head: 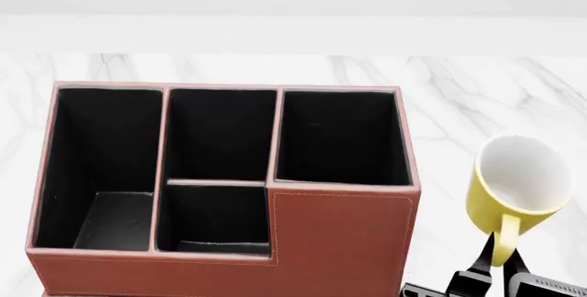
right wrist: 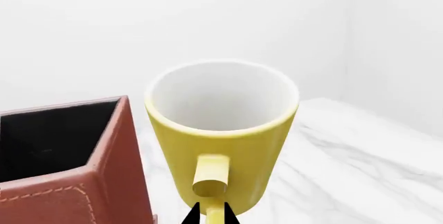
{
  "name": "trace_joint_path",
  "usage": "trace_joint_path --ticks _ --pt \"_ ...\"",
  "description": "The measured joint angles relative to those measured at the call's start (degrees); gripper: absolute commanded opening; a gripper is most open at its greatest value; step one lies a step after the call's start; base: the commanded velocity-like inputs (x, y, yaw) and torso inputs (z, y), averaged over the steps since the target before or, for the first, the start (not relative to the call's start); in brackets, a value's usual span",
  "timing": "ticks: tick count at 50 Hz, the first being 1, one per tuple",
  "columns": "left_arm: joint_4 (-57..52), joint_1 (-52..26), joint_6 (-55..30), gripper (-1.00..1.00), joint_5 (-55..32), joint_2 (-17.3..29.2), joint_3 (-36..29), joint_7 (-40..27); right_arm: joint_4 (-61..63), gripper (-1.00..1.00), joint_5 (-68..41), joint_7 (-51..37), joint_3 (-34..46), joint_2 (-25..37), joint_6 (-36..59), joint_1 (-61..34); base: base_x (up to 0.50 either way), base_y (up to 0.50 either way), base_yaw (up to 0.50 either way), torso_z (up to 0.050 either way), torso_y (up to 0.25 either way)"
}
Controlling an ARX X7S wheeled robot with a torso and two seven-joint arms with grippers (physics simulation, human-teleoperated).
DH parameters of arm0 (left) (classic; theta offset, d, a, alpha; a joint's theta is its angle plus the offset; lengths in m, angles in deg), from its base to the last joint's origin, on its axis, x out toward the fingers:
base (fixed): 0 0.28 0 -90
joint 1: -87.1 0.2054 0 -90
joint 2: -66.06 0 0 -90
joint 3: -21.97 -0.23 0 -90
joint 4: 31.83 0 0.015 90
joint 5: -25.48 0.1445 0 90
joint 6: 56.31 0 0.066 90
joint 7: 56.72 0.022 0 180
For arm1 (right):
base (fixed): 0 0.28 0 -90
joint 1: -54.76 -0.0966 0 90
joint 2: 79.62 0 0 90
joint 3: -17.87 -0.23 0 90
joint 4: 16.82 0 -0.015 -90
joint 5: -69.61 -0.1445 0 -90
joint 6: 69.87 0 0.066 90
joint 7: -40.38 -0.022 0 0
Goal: Pick up the yellow and white mug and place it to the right of the caddy.
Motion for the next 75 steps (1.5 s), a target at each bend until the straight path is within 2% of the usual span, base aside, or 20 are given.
trace_joint_path --ticks 24,75 --pt "0.0 0.0 0.2 1.00 1.1 0.0 -1.1 -0.4 -8.6 -1.00 -4.8 6.7 -0.4 -4.1 -2.6 2.6 0.00 0.00 0.00 0.000 0.000" --pt "0.0 0.0 0.3 1.00 1.8 0.0 -1.9 -0.5 -18.6 -1.00 -9.1 14.6 -1.5 -9.6 -3.4 3.9 0.00 0.00 0.00 0.000 0.001"
